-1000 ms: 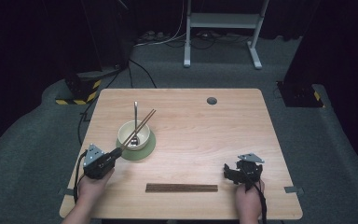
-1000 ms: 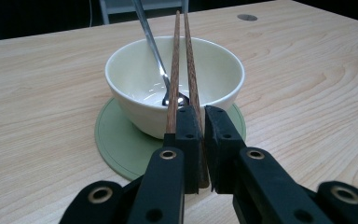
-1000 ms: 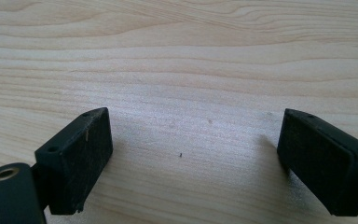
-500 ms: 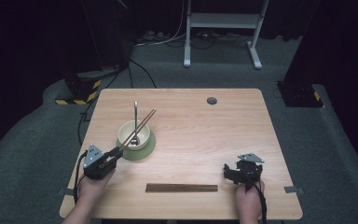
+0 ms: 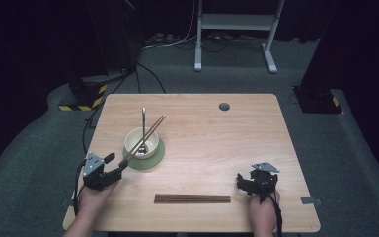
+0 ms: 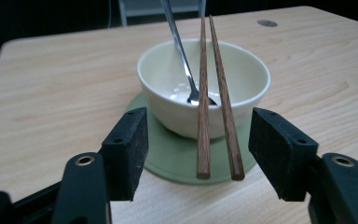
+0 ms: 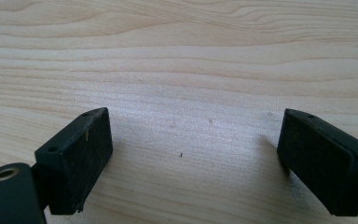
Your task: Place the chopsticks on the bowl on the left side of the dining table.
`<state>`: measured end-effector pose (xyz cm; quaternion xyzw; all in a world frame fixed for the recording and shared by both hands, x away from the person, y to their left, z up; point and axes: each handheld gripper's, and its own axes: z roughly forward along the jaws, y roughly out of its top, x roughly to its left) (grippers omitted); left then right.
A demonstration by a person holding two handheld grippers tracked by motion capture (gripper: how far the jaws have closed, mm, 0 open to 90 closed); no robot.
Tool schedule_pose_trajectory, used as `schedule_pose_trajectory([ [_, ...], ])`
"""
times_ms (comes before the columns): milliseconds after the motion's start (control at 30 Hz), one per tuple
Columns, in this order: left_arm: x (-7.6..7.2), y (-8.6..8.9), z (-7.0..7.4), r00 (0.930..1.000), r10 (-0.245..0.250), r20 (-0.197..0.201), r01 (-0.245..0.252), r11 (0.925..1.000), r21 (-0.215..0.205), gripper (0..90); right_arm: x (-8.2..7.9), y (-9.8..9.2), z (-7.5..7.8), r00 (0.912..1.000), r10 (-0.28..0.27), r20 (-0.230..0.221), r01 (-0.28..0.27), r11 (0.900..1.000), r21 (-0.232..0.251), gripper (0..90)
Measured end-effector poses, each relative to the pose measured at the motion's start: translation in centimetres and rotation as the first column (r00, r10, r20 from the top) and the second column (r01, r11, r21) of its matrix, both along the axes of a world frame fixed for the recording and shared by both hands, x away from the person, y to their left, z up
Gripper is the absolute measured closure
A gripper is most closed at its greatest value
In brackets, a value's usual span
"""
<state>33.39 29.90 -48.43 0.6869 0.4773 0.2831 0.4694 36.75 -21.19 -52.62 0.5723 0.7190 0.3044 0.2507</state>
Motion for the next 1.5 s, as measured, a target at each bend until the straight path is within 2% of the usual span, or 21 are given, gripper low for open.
schedule_pose_trajectory([
  [67,0.0,0.0,-0.3,0.9996,-0.006,-0.029,0.006,1.0000,-0.006,37.1,0.0,0.0,0.0,1.0000,0.000,0.000,0.000,1.000,0.000,10.1],
  [100,0.0,0.0,-0.3,0.9996,-0.006,-0.029,0.006,1.0000,-0.006,37.1,0.0,0.0,0.0,1.0000,0.000,0.000,0.000,1.000,0.000,10.1],
  [167,0.0,-0.1,-0.5,0.9993,-0.021,-0.031,0.021,0.9998,0.004,37.3,0.0,0.0,0.0,1.0000,0.000,0.000,0.000,1.000,0.000,10.1],
  [200,-0.1,-0.2,-0.5,0.9988,-0.028,-0.040,0.029,0.9993,0.023,38.0,0.0,0.0,0.0,1.0000,0.000,0.000,0.000,1.000,0.000,10.1],
  [333,-0.1,-0.4,-0.7,0.9990,-0.026,-0.036,0.027,0.9996,0.009,41.7,0.0,0.0,0.0,1.0000,0.001,0.000,-0.001,1.000,0.000,10.1],
  [400,0.0,-0.6,-0.9,0.9987,-0.045,-0.024,0.046,0.9987,0.023,48.8,0.0,0.0,0.0,1.0000,0.002,0.000,-0.002,1.000,0.000,10.2],
  [467,0.0,-0.7,-0.9,0.9986,-0.046,-0.026,0.047,0.9985,0.029,52.4,0.0,0.0,0.0,1.0000,0.002,0.000,-0.002,1.000,0.000,10.3],
  [500,0.0,-0.9,-1.0,0.9985,-0.054,-0.013,0.054,0.9975,0.045,53.9,0.0,0.0,0.0,1.0000,0.002,0.000,-0.002,1.000,0.000,10.2],
  [567,0.1,-0.9,-1.0,0.9984,-0.057,-0.005,0.057,0.9971,0.050,55.5,0.0,0.0,0.0,1.0000,0.002,0.000,-0.002,1.000,0.000,10.3],
  [933,0.2,-0.9,-1.1,0.9962,-0.087,0.007,0.086,0.9954,0.042,74.9,0.0,0.0,0.0,1.0000,0.000,0.001,0.000,1.000,0.000,10.3],
  [1067,0.2,-0.9,-1.1,0.9960,-0.089,0.005,0.088,0.9953,0.040,76.4,0.0,0.0,0.0,1.0000,0.003,0.005,-0.003,1.000,-0.002,10.3],
  [1100,0.1,-0.8,-1.0,0.9956,-0.093,-0.005,0.093,0.9949,0.038,76.4,0.0,0.1,0.0,1.0000,-0.001,0.000,0.001,1.000,0.003,10.3],
  [1300,0.1,-0.9,-1.1,0.9947,-0.103,0.004,0.103,0.9940,0.038,76.5,0.0,0.1,0.0,1.0000,0.000,0.000,0.000,1.000,0.003,10.3],
  [1333,0.0,-1.0,-1.0,0.9943,-0.107,-0.006,0.107,0.9939,0.027,76.5,0.0,0.1,0.0,1.0000,0.000,0.000,0.000,1.000,0.002,10.3],
  [1400,0.0,-1.1,-1.1,0.9943,-0.106,0.001,0.106,0.9938,0.032,76.4,0.0,0.1,0.0,1.0000,0.000,0.000,0.000,1.000,0.002,10.3],
  [1433,-0.2,-1.2,-1.0,0.9934,-0.114,-0.015,0.114,0.9932,0.021,76.5,0.0,0.1,0.0,1.0000,0.000,0.000,0.000,1.000,0.002,10.3],
  [1500,-0.3,-1.3,-1.0,0.9933,-0.115,-0.012,0.115,0.9932,0.018,76.4,0.0,0.1,0.0,1.0000,0.000,0.000,0.000,1.000,0.002,10.3],
])
